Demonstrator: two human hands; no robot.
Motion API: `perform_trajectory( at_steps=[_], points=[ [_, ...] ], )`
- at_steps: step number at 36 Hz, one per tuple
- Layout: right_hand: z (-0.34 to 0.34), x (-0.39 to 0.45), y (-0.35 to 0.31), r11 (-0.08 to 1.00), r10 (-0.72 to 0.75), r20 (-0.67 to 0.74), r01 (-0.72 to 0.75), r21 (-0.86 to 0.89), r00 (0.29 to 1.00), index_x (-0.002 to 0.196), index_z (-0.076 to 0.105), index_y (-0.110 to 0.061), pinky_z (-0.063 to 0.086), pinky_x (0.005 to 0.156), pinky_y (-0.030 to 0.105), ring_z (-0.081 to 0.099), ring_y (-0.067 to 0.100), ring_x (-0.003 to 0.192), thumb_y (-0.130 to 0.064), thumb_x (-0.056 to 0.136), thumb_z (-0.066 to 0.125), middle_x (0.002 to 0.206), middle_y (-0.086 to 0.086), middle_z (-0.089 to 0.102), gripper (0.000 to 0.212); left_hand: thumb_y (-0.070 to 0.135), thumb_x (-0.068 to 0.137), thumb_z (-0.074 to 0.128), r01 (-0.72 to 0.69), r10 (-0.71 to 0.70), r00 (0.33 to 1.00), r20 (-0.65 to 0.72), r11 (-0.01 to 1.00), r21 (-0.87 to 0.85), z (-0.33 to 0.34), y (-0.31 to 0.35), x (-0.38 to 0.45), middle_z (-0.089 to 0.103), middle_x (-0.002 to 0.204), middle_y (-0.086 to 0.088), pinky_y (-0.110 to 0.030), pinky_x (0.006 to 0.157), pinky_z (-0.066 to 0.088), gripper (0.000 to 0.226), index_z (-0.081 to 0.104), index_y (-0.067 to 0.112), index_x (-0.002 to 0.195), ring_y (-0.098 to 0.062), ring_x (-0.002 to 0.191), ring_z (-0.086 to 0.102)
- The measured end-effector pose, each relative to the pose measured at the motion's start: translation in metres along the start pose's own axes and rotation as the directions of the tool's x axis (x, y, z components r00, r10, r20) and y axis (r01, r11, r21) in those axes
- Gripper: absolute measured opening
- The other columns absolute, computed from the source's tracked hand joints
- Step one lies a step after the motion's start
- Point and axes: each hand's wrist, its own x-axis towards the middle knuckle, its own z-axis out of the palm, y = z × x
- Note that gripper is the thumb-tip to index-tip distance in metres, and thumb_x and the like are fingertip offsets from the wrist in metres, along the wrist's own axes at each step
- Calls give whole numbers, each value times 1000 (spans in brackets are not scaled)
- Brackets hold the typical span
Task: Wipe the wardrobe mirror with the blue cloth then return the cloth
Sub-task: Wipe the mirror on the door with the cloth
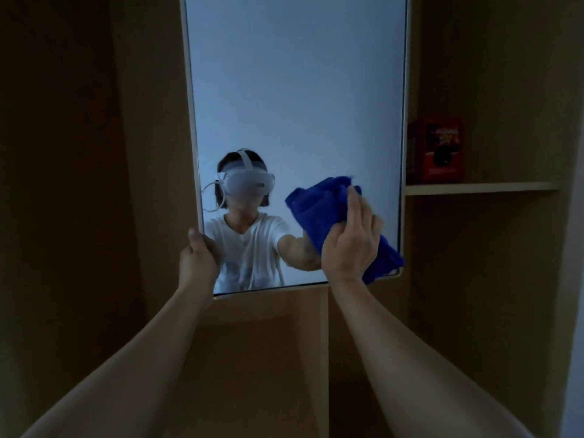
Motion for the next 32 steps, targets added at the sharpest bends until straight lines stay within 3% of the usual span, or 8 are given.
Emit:
perform_trajectory(
  at_steps=[3,8,14,17,19,22,25,32],
  points=[
    [0,-20,2,977,-197,184,208,-44,963,141,36,-17,44,84,47,52,33,103,-30,89,38,140,13,49,54,49,100,19,-8,8,1000,8,1000,-6,1,0,0,44,63,1,-28,53,33,48,40,23,65,-11,57,42],
    [7,-44,12,799,-466,442,580,-162,766,143,28,-23,33,91,45,39,33,110,-59,83,37,150,18,30,70,50,100,20,31,-30,999,23,998,-62,5,-2,2,47,53,0,-27,50,32,48,39,25,63,-11,53,38],
    [2,-42,36,517,-730,511,856,-23,454,145,28,-24,29,98,47,42,31,111,-57,82,51,151,15,30,74,49,100,19,-14,17,998,57,999,-48,1,-3,5,45,60,1,-26,51,35,49,42,26,63,-12,54,43],
    [-3,-22,45,427,-776,507,904,-17,376,143,29,-20,35,96,48,43,30,109,-53,86,52,148,15,37,70,49,100,19,-27,29,997,69,999,-41,1,-4,6,43,60,2,-26,50,32,49,40,26,63,-11,54,40],
    [-3,-11,42,465,-768,478,884,-40,426,140,32,-17,42,92,47,42,29,106,-51,87,50,146,15,41,66,49,100,19,-15,17,997,73,999,-31,1,-4,8,45,62,0,-27,52,34,48,40,25,64,-12,57,43],
    [3,4,25,608,-693,411,787,-109,592,135,34,-14,45,88,48,39,32,105,-49,84,57,144,18,43,66,50,100,20,27,-22,995,97,999,-45,-1,-4,11,47,67,-1,-29,60,40,46,41,26,66,-13,63,47],
    [11,24,2,691,-627,333,700,-182,705,136,39,-14,43,88,48,39,35,104,-48,85,61,144,20,42,65,48,100,22,17,-12,992,127,999,-39,-3,-4,12,41,62,2,-27,56,34,47,39,26,63,-12,57,40],
    [22,81,-34,732,-575,264,631,-256,774,139,46,-15,40,89,50,48,42,110,-47,86,59,148,19,36,63,34,100,24,40,-43,967,253,999,14,-16,6,26,51,66,-4,-29,62,36,44,56,17,76,-14,59,45]
  ],
)
